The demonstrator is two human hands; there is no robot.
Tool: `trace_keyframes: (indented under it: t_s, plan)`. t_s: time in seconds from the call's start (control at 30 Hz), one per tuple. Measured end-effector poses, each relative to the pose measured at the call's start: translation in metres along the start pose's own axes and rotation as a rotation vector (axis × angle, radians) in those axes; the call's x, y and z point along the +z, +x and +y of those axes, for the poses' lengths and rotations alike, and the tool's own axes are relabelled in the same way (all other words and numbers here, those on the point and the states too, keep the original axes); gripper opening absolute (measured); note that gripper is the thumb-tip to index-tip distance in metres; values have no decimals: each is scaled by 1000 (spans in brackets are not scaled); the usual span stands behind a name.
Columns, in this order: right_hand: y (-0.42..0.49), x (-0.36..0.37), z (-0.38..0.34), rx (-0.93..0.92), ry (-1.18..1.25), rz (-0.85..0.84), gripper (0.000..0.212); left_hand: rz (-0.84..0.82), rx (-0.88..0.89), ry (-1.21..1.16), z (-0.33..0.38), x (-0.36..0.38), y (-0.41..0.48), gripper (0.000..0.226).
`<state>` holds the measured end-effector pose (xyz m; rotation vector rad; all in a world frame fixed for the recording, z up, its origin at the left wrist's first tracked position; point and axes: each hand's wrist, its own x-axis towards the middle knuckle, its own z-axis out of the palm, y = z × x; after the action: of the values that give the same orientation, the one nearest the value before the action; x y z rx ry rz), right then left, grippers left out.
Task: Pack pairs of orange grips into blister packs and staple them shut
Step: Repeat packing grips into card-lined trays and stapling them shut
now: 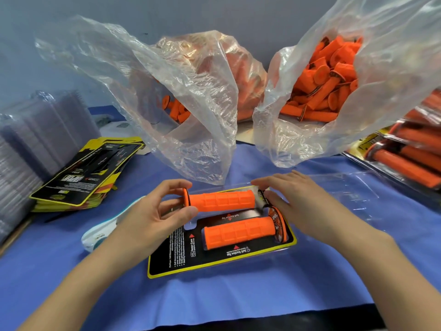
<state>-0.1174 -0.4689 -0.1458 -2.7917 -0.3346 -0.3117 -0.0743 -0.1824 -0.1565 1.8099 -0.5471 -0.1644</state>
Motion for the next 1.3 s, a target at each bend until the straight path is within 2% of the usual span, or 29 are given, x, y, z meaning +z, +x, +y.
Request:
trace_keyframes:
  t_s: [0.13, 0.33, 0.43, 0.53, 0.6, 0.7, 0.73, 0.8, 0.87, 0.93, 1.03, 1.2, 1.3]
  plan:
    - [1, 2, -1, 2, -24, -45, 39, -18, 20, 56, -6, 3, 0, 36]
    - [-1, 6, 3, -25, -37, -34, 37, 63, 79, 594, -9, -5, -4, 51]
    - [-2, 8, 4, -32, -65, -39, 37, 4, 157, 756, -7, -6, -6, 47]
    - [-2, 8, 5, 2, -54, -42, 46, 36, 166, 761, -4, -10, -6, 45]
    - [0, 4, 0, 62, 77, 83, 56, 115, 166, 733, -2, -13, -5, 45]
    - [7, -3, -18, 74, 363, 317, 45, 312, 110, 646, -1, -14, -4, 39]
    - [8, -2, -27, 56, 410, 333, 40, 369, 71, 611, 0, -12, -4, 36]
    - [8, 4, -43, 25, 385, 261, 35, 398, -47, 587, -1, -10, -7, 35]
    - [7, 15, -51, 53, 212, 143, 36, 349, -157, 625, -4, -8, -13, 38]
    - [6, 22, -52, 113, 64, 78, 38, 340, -131, 726, -3, -6, -20, 37]
    - [5, 26, -55, 161, 51, 41, 40, 277, 68, 905, 4, 3, -26, 39]
    - [4, 31, -55, 213, -12, 20, 40, -37, 54, 988, -3, 15, -28, 70]
    - [3, 30, -54, 243, -23, -1, 40, -58, 48, 1069, -6, 9, -27, 81]
